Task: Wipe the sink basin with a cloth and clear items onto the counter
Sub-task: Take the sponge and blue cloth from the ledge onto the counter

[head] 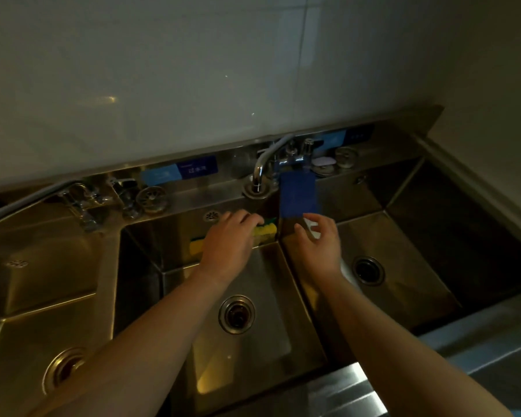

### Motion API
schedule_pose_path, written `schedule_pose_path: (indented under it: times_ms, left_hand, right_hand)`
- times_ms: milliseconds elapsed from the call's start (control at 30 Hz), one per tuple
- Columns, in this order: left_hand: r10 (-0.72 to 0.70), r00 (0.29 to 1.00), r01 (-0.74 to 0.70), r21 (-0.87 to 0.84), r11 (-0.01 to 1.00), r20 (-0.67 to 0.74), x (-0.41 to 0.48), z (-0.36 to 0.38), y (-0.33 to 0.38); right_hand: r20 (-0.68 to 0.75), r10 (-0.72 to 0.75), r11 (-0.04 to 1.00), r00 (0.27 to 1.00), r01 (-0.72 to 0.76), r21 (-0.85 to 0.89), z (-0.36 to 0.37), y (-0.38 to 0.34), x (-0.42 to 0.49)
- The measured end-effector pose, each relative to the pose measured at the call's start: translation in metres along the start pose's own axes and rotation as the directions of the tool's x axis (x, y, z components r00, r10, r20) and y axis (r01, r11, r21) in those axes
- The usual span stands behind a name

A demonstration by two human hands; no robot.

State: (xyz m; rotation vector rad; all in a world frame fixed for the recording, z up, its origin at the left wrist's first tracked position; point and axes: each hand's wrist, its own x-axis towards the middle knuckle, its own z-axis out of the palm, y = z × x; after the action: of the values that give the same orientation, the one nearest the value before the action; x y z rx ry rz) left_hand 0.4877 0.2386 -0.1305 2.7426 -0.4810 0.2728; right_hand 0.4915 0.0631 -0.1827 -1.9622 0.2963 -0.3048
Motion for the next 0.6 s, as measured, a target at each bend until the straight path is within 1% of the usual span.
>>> schedule_pose_path:
  times_ms: [100,267,400,500,600]
  left_hand:
    - [-0.055,0.998,0.055,0.004,0.998,0.008,0.01,0.013,0.009]
    - [-0.138,0.99,0.136,0.042,0.99,0.038,0.029,0.036,0.017]
    - [-0.179,0.983,0.177,0.049,0.983,0.043,0.042,0.053,0.019]
    - [-0.21,0.976,0.206,0.065,0.976,0.055,0.05,0.063,0.016]
    - [-0.236,0.97,0.234,0.041,0.971,0.055,0.055,0.07,0.012]
  right_hand:
    - [0.069,0.024,0.999,0.997,-0.023,-0.022,-0.006,0.016,0.021]
    - [0.168,-0.025,0.996,0.985,0.039,-0.076,-0.004,0.034,0.052]
    - [0.212,-0.123,0.977,0.97,0.156,-0.147,0.007,0.046,0.074]
    - [0.246,-0.221,0.93,0.944,0.28,-0.238,0.016,0.057,0.09]
    - [0.327,-0.198,0.867,0.924,0.32,-0.381,0.025,0.067,0.109]
